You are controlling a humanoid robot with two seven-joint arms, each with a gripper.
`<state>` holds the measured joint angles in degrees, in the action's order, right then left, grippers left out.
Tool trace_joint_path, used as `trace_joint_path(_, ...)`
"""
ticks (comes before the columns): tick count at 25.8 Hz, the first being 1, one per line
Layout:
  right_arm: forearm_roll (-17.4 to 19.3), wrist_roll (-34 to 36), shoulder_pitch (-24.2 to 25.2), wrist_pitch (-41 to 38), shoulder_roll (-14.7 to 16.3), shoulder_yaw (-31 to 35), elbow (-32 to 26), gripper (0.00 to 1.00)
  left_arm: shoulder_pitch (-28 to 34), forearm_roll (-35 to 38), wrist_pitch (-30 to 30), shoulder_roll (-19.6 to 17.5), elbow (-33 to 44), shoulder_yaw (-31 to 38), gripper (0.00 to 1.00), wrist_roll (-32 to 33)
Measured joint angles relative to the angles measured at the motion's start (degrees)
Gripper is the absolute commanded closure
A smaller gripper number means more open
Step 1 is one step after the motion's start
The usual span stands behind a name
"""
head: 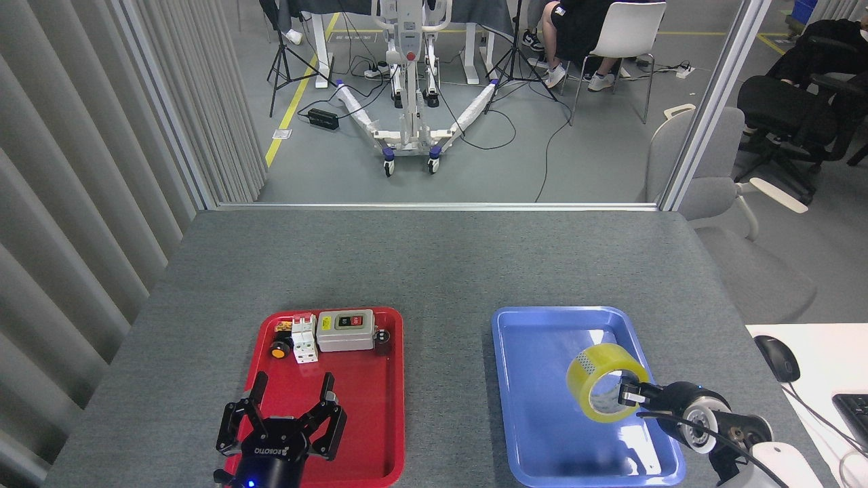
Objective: Place and move tape with both arms
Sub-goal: 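Lower the tape roll flat into the blue tray and open the right gripper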
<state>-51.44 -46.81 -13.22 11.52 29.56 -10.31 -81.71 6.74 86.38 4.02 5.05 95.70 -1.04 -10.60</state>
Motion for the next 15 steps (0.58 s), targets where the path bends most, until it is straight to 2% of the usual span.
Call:
trace_joint_path(3,4.26,-0.81,-4.18,3.60,1.76,-5.43,4.36,0.96,-0.05,0.00,-0.07,-0.09,-0.86,0.17,0.00,-0.10)
trace_joint_path(7,8.17,-1.08,-7.93,5.66,2.47,-8.48,9.03,0.96,-0.19,0.01,-1.49,-0.12,-1.99,0.25,0.00,-0.10)
trace_joint_path(15,9.35,-1.32,-11.64,6.06,1.12,-10.45,15.99,0.92,-1.05,0.04,-2.61,-0.65,-4.84,0.54,0.00,-0.06)
